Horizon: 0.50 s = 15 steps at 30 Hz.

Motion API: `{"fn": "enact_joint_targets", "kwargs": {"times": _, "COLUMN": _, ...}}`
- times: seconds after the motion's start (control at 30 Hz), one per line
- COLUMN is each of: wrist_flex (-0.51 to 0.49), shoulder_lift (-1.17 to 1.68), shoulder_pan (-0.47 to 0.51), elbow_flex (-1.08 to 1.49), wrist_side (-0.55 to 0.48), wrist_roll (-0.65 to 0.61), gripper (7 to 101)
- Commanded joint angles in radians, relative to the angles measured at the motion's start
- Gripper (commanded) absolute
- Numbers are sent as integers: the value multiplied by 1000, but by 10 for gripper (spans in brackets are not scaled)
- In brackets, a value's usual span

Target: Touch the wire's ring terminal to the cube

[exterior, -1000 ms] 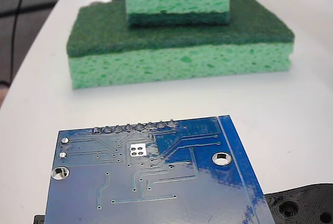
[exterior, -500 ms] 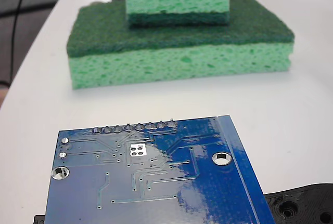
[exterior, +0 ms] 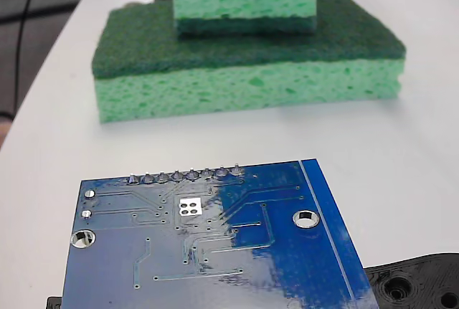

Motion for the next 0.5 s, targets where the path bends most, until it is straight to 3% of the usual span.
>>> {"fn": "enact_joint_targets", "kwargs": {"times": 0.03, "wrist_flex": 57, "shoulder_lift": 341, "shoulder_pan": 0, "elbow_flex": 167, "wrist_side": -21, "wrist_roll": 12, "gripper": 1003}}
{"fn": "enact_joint_targets", "kwargs": {"times": 0.27, "wrist_flex": 67, "shoulder_lift": 383, "shoulder_pan": 29, "elbow_flex": 247, "wrist_side": -41, "wrist_roll": 32, "gripper": 1003}}
{"fn": "enact_joint_targets", "kwargs": {"times": 0.5, "wrist_flex": 58, "shoulder_lift": 383, "shoulder_pan": 52, "elbow_flex": 298, "wrist_side": 34, "wrist_roll": 77, "gripper": 1003}}
